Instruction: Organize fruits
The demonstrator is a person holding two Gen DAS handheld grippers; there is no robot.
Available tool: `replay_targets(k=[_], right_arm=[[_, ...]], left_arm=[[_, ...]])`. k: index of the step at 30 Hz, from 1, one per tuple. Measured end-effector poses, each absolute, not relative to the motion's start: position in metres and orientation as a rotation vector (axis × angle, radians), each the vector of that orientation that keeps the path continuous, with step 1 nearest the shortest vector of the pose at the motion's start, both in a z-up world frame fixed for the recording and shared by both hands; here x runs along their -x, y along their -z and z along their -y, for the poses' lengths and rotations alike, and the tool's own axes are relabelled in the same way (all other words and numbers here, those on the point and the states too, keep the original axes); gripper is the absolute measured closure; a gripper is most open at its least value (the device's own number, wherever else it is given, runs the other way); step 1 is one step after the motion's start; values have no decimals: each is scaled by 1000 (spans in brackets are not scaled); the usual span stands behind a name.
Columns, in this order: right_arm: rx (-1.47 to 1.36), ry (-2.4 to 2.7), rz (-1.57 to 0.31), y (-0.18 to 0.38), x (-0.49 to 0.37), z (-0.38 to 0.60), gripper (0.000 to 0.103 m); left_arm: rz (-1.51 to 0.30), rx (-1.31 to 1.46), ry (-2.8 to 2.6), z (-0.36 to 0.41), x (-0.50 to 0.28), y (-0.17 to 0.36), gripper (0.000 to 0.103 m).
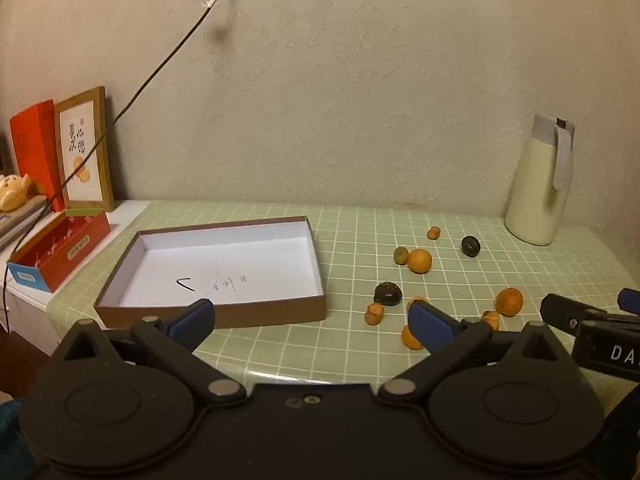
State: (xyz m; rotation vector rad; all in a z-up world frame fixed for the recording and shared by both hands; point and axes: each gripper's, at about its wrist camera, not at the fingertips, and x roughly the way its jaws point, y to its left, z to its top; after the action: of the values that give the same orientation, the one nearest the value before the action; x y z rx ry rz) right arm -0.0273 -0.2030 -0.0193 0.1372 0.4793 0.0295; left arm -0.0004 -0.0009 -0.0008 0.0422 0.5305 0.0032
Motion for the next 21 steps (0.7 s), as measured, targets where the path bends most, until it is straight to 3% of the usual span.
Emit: replay_targets(k=[21], right_arm=[[-138, -31, -476, 20, 30, 201, 0]], left_arm=[[-527, -61, -1, 3, 4, 1, 6]])
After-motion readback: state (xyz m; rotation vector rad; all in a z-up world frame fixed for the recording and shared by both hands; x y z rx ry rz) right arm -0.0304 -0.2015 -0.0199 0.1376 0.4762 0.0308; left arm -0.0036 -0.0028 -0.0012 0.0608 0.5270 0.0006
